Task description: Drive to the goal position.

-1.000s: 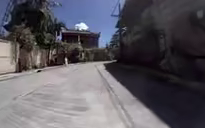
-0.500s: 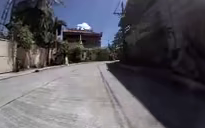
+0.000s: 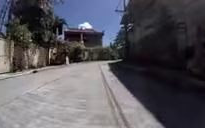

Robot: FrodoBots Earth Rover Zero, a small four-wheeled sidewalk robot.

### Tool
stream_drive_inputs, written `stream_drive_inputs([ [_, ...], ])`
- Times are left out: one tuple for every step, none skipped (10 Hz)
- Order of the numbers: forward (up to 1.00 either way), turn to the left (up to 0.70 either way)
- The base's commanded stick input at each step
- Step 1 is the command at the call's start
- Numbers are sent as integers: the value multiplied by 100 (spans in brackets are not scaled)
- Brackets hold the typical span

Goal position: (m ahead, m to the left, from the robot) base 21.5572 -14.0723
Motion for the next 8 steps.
stream_drive_inputs([
  [100, 0],
  [100, 0],
  [100, 0],
  [100, 0],
  [100, 0],
  [100, 0],
  [100, 0],
  [100, 0],
])
